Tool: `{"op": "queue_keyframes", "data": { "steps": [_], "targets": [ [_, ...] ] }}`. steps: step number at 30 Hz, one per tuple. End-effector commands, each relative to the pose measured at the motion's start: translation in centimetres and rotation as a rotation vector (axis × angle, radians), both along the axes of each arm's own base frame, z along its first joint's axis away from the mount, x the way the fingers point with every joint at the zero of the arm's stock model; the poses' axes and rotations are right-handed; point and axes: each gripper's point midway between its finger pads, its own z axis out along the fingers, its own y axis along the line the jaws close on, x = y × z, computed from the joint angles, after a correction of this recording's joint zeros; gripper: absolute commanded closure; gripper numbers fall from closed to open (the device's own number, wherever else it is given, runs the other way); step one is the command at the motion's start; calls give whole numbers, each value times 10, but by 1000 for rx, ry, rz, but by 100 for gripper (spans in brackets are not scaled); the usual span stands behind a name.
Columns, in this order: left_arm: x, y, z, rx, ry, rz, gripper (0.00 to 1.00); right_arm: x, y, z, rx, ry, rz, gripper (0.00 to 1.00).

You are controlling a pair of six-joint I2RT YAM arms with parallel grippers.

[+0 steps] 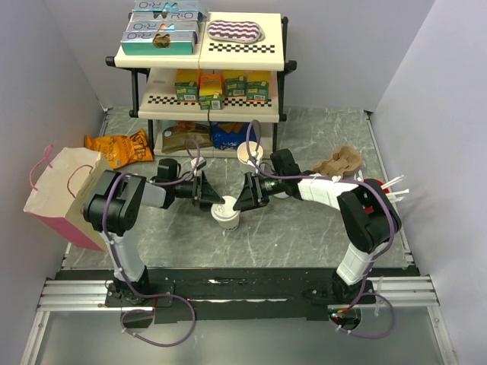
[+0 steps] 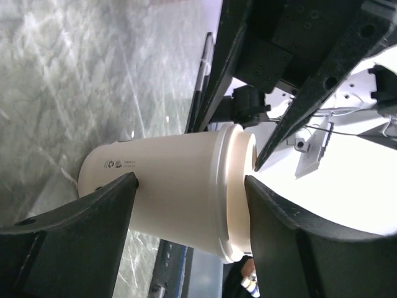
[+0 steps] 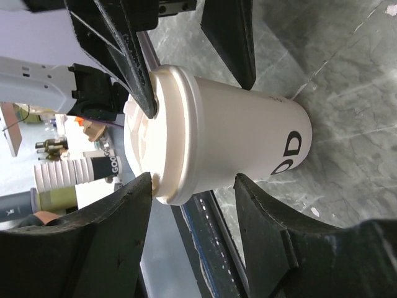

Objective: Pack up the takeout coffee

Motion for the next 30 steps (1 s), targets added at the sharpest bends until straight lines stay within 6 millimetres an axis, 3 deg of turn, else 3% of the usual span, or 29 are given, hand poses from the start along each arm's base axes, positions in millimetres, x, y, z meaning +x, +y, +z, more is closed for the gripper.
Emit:
{"op": "queue_keyframes", "data": {
  "steps": [1, 6, 10, 14, 21, 25, 26, 30],
  "targets": [
    [1, -3, -21, -27, 3, 64, 29, 4, -7, -22, -70, 1, -13, 39],
    [1, -10, -8, -59, -17, 72, 28, -1, -10, -28, -87, 10, -9, 39],
    [3, -17, 28, -104, -67, 74, 25, -2, -9, -21, -65, 1, 0, 39],
    [19, -19, 47, -51, -116, 103, 22, -2, -5, -11, -24, -18, 15, 39],
    [33, 7, 44, 91, -166, 212, 21, -2, -4, -6, -14, -22, 23, 39],
    [41, 46, 37, 200, -112, 376, 23, -1, -4, -4, -14, -34, 27, 38],
    [34, 52, 22, 269, -88, 377, 24, -1, -4, -4, -14, -33, 26, 38],
    [16, 54, 8, 298, -68, 324, 27, -2, -4, -6, -18, -27, 24, 38]
  ]
}}
